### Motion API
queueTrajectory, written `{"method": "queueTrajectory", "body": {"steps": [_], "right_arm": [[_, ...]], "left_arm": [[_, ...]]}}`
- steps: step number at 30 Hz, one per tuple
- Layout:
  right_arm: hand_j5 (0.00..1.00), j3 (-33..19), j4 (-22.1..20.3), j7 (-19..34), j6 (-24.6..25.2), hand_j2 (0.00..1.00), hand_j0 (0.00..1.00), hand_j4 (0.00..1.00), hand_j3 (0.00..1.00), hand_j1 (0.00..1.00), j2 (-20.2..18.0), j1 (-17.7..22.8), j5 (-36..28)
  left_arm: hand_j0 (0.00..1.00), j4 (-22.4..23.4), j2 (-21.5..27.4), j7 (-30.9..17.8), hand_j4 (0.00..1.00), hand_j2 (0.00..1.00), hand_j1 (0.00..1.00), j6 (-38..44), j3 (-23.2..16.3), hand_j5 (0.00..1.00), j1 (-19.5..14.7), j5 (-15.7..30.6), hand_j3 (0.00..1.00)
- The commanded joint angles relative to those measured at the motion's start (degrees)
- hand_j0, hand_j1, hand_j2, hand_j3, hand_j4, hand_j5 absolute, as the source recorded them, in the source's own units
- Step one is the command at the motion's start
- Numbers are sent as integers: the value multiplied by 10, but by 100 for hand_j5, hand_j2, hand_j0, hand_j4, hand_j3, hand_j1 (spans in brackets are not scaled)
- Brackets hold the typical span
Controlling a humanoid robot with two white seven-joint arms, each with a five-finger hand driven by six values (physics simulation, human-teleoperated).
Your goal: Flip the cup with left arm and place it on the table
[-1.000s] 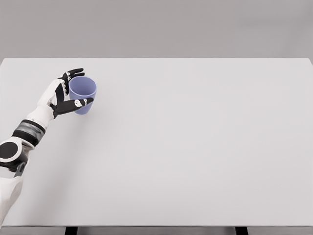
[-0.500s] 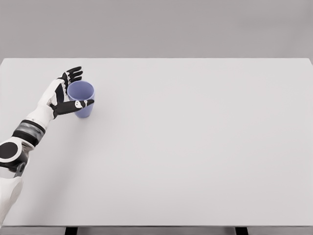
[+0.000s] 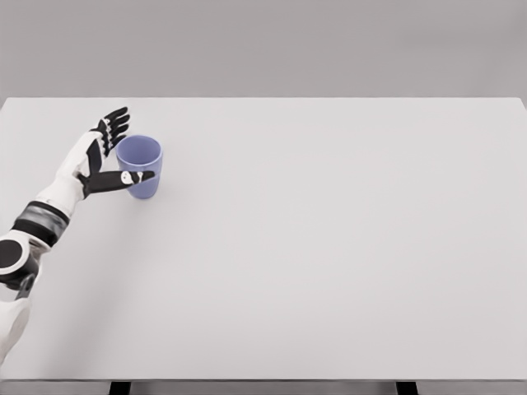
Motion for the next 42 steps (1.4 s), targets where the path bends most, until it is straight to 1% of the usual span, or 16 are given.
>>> {"method": "queueTrajectory", "body": {"steps": [1,7,9,11,16,20,25,28,33,36,42], "right_arm": [[100,0,0,0,0,100,100,100,100,100,0,0,0],[100,0,0,0,1,100,100,100,100,100,0,0,0],[100,0,0,0,0,100,100,100,100,100,0,0,0],[100,0,0,0,1,100,100,100,100,100,0,0,0],[100,0,0,0,1,100,100,100,100,100,0,0,0],[100,0,0,0,0,100,100,100,100,100,0,0,0],[100,0,0,0,0,100,100,100,100,100,0,0,0],[100,0,0,0,0,100,100,100,100,100,0,0,0],[100,0,0,0,0,100,100,100,100,100,0,0,0],[100,0,0,0,0,100,100,100,100,100,0,0,0],[100,0,0,0,0,100,100,100,100,100,0,0,0]], "left_arm": [[100,-1,7,0,100,100,100,0,1,100,0,1,100],[100,-1,14,0,100,100,100,0,9,100,0,0,100],[100,-1,31,0,100,100,100,0,12,100,1,1,100],[100,-1,35,0,100,100,100,0,13,100,1,1,100],[100,-4,36,0,100,100,100,-1,13,100,0,1,100],[100,-19,35,0,100,100,100,0,12,100,0,1,100],[100,-21,35,0,100,100,100,0,13,100,0,1,100],[100,-32,39,1,100,100,100,0,21,100,0,1,100],[100,-41,110,3,100,100,100,0,21,100,2,-1,100],[100,-53,136,3,100,100,100,0,22,100,3,-1,100],[100,-69,156,2,100,100,100,0,21,100,1,-1,100]]}}
